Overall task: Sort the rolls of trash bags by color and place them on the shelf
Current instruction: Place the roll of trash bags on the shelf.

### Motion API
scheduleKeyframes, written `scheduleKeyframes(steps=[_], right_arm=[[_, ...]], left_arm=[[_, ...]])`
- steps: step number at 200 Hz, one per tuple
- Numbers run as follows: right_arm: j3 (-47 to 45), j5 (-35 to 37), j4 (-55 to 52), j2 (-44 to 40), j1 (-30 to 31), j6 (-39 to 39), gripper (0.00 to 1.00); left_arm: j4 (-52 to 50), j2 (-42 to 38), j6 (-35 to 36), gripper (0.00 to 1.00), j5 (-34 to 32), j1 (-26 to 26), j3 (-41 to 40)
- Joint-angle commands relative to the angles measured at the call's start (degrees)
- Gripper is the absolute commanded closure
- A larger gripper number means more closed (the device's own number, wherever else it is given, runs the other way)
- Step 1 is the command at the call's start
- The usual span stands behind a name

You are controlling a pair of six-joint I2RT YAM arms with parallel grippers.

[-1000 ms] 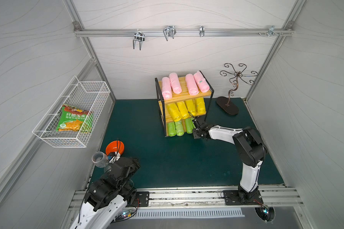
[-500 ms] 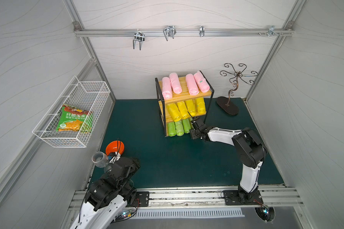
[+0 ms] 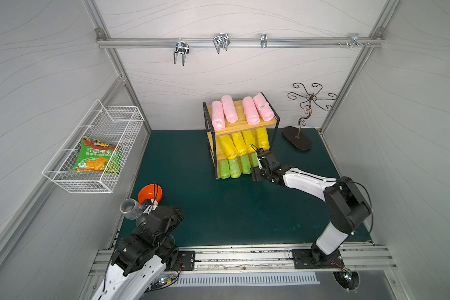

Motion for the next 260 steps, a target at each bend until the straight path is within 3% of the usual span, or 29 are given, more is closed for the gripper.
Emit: scheduleKeyframes(steps=[1,18,26,30,44,56,85,133,159,260], right_arm=[[-3.3,-10.6,-0.6,-3.8,-2.8,3.9,0.22],[-5.2,-13.9,-0.8,-5.5,-4.5,6.2,0.28],[-5.9,-14.7,-0.9,-6.0,-5.0,7.0,0.36],[-6.2,-15.0,-0.9,-6.2,-5.2,7.4,0.42],[-7.0,-16.7,-1.5,-6.0,-5.7,9.0,0.80],[-7.8,-19.3,-1.2,-5.5,-6.6,11.1,1.00],[-9.8,-23.8,1.0,-3.6,-8.5,15.8,1.00],[-7.2,-22.6,-1.7,0.7,-8.6,16.7,1.00],[-8.1,-20.5,2.4,2.7,-8.9,17.2,1.00],[-5.4,-23.9,7.4,8.6,-13.8,19.0,1.00]], left_arm=[[2.0,0.3,0.7,0.37,-0.3,0.2,0.3],[1.7,0.4,0.7,0.37,-0.4,0.2,0.4],[1.7,0.3,0.8,0.37,-0.3,0.2,0.4],[1.7,0.3,0.7,0.37,-0.3,0.2,0.4],[1.7,0.2,0.7,0.37,-0.3,0.2,0.4],[1.7,0.0,0.7,0.37,-0.2,0.1,0.4],[1.6,-0.1,0.8,0.37,-0.3,0.2,0.5],[1.3,-0.2,0.9,0.36,-0.4,0.2,0.6],[1.3,-0.3,0.7,0.37,-0.2,0.2,0.3],[1.2,-0.6,0.5,0.37,-0.3,0.2,0.2]])
